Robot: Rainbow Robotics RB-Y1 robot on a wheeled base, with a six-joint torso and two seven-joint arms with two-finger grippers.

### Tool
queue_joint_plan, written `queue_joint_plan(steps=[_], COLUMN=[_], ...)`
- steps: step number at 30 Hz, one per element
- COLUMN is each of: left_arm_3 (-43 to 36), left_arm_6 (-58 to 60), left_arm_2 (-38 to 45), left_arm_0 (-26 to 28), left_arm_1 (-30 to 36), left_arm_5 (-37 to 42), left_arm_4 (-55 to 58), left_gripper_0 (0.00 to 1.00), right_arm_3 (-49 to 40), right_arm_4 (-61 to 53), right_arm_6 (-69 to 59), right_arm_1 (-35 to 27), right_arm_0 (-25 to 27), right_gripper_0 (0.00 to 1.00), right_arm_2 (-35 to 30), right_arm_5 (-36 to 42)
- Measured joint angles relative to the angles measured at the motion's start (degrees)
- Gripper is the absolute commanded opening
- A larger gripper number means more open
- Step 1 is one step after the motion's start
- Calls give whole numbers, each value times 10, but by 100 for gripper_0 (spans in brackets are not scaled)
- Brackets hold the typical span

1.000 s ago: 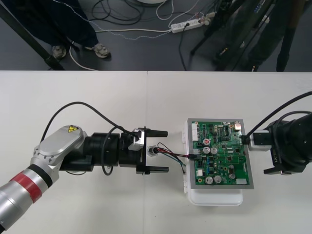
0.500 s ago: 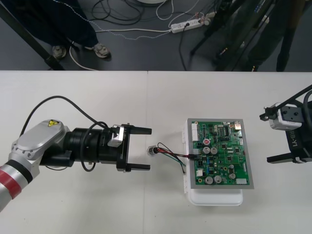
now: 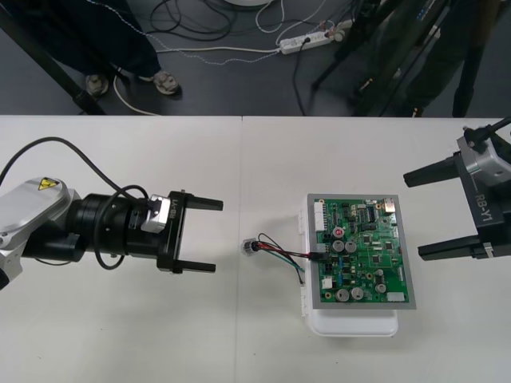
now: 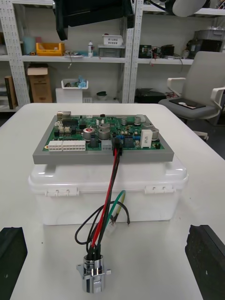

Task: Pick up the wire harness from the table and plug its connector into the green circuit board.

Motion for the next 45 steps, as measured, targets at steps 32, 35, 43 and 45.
queue_joint_plan(steps=[32,35,43,45], left_arm_3=[-56,-64,-135,-158], left_arm_6=[153,153,159,175], left_arm_2=[259,279,347,355], left_arm_0=[13,15,33,38], left_arm_1=[-28,-40,-72,-74], left_arm_5=[-171,-175,-181,-182], left_arm_4=[-152,-166,-204,-206], left_gripper_0=[100,100,100,100], right_arm_3=[0,0,37,55], right_arm_4=[-22,-22,-52,-74], right_arm_6=[32,32,70,101], right_arm_1=[90,47,10,10], right_arm_0=[-1,-1,-2,-3], right_gripper_0=[100,100,100,100], right_arm_2=[-36,-36,-35,-31], right_arm_5=[27,48,67,67])
